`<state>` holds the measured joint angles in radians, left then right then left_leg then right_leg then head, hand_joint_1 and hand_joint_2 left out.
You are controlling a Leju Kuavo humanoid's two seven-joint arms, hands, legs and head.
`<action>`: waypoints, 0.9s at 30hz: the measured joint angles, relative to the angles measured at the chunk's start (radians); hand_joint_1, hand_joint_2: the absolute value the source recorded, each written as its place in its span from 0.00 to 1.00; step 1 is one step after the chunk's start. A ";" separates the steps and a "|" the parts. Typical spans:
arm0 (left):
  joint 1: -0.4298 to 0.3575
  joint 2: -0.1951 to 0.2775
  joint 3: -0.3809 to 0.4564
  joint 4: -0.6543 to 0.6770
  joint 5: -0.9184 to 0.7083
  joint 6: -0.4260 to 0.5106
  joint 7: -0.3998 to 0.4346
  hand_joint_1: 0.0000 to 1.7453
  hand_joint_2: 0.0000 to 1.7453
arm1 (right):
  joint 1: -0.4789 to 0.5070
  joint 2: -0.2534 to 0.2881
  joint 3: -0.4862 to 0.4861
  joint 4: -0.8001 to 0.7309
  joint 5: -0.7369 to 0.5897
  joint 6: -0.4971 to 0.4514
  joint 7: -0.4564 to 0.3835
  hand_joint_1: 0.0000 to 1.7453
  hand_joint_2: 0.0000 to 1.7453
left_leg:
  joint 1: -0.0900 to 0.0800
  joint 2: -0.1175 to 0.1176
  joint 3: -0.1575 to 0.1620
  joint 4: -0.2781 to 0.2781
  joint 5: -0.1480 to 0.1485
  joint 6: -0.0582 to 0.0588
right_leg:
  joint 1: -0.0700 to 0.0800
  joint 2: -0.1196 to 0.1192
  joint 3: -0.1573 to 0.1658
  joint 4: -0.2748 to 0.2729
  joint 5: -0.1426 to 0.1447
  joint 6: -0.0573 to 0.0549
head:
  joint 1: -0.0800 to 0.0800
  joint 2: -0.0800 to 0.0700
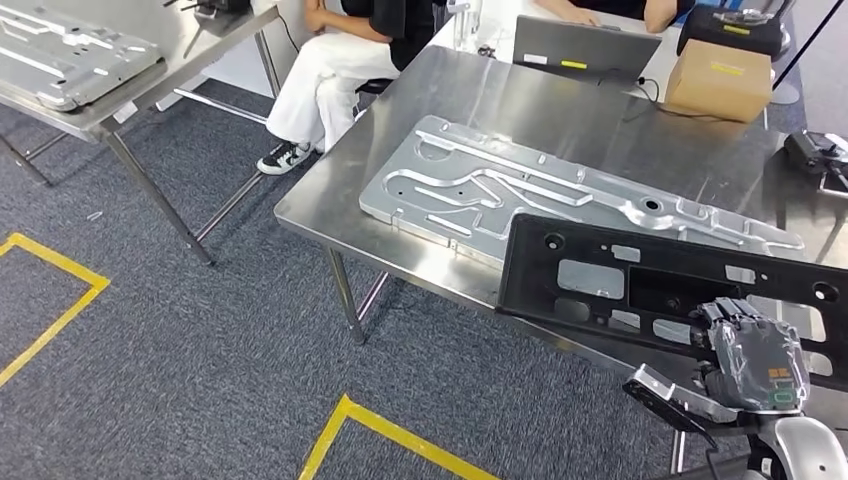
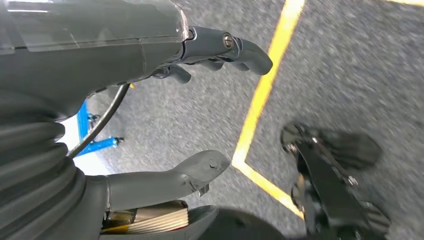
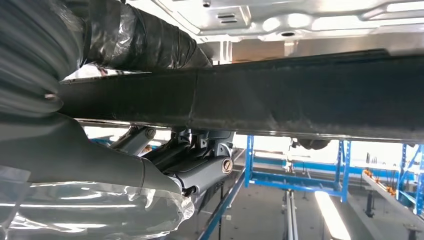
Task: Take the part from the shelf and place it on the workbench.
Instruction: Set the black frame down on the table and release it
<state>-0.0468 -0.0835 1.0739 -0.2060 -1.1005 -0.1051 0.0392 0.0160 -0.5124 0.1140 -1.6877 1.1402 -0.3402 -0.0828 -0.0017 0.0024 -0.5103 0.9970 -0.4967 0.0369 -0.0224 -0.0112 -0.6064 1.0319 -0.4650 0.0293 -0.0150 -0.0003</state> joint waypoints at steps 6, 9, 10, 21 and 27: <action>-0.004 0.000 0.000 0.000 -0.013 0.000 0.000 0.00 1.00 | -0.028 0.009 0.002 0.025 -0.024 -0.011 0.008 1.00 1.00 | 0.004 -0.001 -0.049 0.136 -0.066 -0.030 | -0.001 0.006 0.028 -0.008 0.000 -0.042 | -0.002 0.000; -0.004 0.001 0.000 0.000 -0.022 -0.001 0.002 0.00 1.00 | -0.058 0.020 0.002 0.056 -0.049 -0.018 0.009 1.00 1.00 | 0.005 -0.001 -0.161 0.300 -0.122 -0.033 | 0.001 0.009 0.037 -0.008 -0.011 -0.049 | -0.002 0.000; -0.003 0.001 0.000 0.000 -0.025 -0.002 0.003 0.00 1.00 | -0.070 0.025 0.002 0.071 -0.055 -0.018 0.007 1.00 1.00 | 0.005 -0.001 -0.174 0.297 -0.104 -0.031 | 0.001 0.011 0.042 -0.008 -0.016 -0.048 | -0.002 0.000; -0.007 0.002 -0.003 0.000 -0.049 -0.008 0.001 0.00 1.00 | -0.194 0.073 0.010 0.217 -0.089 -0.013 -0.005 1.00 1.00 | 0.002 -0.004 -0.075 0.009 0.057 0.014 | 0.000 0.013 0.032 0.078 -0.092 -0.001 | 0.000 0.000; -0.010 0.004 -0.009 0.000 -0.054 -0.010 0.000 0.00 1.00 | -0.232 0.100 0.020 0.282 -0.092 -0.002 -0.007 1.00 1.00 | -0.001 -0.008 -0.027 0.010 0.016 0.018 | 0.000 0.012 -0.085 0.179 -0.030 0.004 | 0.000 0.000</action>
<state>-0.0571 -0.0794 1.0645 -0.2056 -1.1543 -0.1150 0.0397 -0.2156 -0.4123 0.1344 -1.4054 1.0483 -0.3423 -0.0894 -0.0025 -0.0059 -0.5371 1.0070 -0.4802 0.0551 -0.0228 0.0004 -0.6917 1.2108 -0.4946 0.0329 -0.0145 -0.0003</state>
